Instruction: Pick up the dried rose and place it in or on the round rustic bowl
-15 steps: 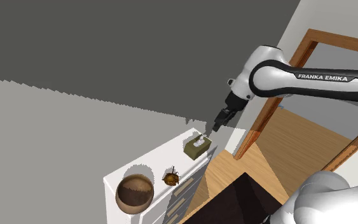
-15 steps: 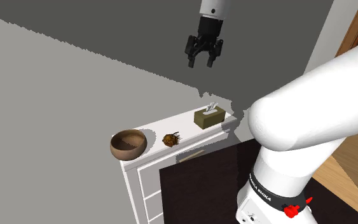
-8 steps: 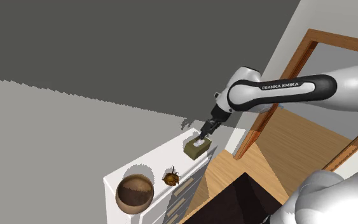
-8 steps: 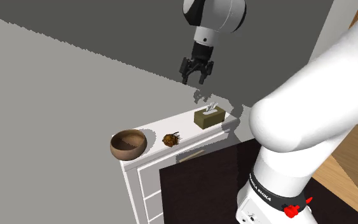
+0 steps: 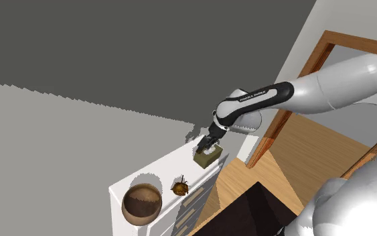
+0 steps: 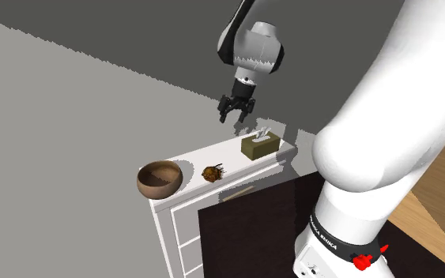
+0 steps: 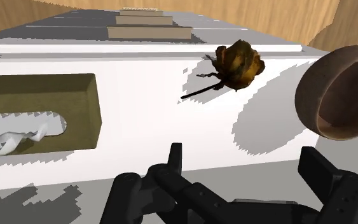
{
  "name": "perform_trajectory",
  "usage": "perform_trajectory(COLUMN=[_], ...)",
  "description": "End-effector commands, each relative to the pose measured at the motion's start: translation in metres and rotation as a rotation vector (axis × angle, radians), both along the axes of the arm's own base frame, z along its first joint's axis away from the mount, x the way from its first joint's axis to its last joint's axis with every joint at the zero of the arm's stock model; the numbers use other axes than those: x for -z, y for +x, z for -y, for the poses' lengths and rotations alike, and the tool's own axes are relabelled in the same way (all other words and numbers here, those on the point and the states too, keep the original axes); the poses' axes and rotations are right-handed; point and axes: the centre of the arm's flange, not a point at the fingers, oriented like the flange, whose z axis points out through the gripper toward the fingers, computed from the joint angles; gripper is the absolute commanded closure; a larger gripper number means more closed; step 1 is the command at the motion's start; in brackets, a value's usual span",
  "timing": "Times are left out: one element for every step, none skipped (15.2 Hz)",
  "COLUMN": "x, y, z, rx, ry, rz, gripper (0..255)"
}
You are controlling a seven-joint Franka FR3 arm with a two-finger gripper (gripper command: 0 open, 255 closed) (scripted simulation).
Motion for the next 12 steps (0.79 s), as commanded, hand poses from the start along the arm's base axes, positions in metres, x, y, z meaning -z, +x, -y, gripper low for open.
perform_trajectory(x=[0.024, 0.036, 0.047, 0.059, 0.071, 0.082, 0.094, 0.103, 0.108, 0.113, 0.118, 0.123], y=[0.012, 0.018, 0.025, 0.031, 0.037, 0.044, 0.050, 0.055, 0.056, 0.057, 0.058, 0.058], z=[-0.005, -0.005, -0.006, -0.007, -0.008, -0.009, -0.010, -0.011, -0.013, -0.015, -0.016, -0.018], rx=[0.002, 0.002, 0.002, 0.002, 0.003, 0.003, 0.003, 0.003, 0.003, 0.003, 0.003, 0.003], ry=[0.016, 0.025, 0.033, 0.042, 0.050, 0.059, 0.067, 0.074, 0.074, 0.074, 0.074, 0.074], rz=[0.005, 0.007, 0.010, 0.012, 0.014, 0.016, 0.018, 0.020, 0.020, 0.020, 0.020, 0.020], gripper=[0, 0, 0, 0, 0, 0, 0, 0, 0, 0, 0, 0])
